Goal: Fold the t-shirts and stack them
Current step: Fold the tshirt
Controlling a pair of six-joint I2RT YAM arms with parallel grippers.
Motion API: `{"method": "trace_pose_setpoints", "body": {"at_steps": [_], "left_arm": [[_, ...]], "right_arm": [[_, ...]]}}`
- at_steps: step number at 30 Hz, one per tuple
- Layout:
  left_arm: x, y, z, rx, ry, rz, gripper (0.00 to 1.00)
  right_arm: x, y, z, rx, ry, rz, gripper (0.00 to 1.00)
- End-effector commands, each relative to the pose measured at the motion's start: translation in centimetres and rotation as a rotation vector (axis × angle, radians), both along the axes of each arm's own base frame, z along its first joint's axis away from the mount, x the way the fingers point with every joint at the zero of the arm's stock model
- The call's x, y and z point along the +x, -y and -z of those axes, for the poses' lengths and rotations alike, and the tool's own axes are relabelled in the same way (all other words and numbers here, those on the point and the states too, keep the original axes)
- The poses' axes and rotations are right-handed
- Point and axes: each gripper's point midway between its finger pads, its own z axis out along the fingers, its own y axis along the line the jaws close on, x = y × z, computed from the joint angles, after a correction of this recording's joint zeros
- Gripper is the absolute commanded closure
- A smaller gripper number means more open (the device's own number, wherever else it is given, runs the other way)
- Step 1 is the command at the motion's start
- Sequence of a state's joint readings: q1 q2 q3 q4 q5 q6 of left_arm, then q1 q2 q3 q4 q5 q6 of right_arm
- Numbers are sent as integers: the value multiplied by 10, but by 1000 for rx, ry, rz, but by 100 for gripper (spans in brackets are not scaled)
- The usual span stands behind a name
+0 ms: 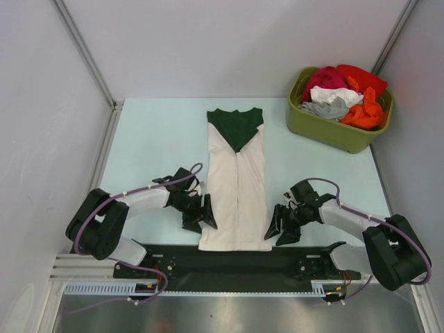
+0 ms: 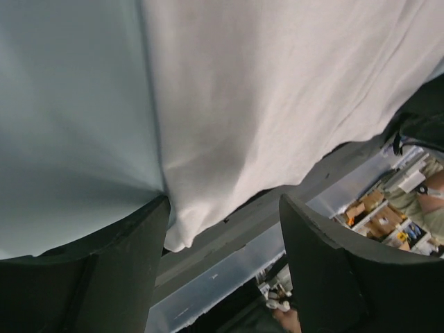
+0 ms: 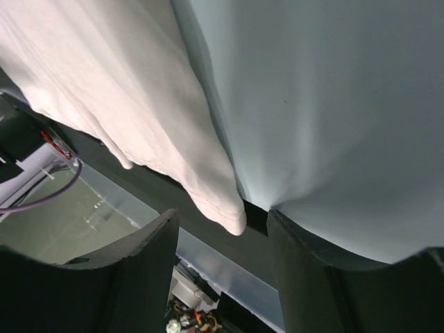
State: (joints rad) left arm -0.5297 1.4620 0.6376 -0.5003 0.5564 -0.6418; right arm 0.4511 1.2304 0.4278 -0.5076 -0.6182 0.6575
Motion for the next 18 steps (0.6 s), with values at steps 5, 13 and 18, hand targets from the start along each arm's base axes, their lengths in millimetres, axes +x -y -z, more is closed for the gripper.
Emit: {"method": "trace_pose_setpoints", "body": {"at_steps": [5,13,18], "left_arm": [[-34,0,28,20,-42,62,34],[-41,-3,30,16,-53,69,56],[-47,-5,33,5,-60,60,67]], "right_arm": [[12,-2,16,-20,62,53,40],[2,-13,18,-10,53,26,47],[-5,-7,21,-24,47,34,48]]}}
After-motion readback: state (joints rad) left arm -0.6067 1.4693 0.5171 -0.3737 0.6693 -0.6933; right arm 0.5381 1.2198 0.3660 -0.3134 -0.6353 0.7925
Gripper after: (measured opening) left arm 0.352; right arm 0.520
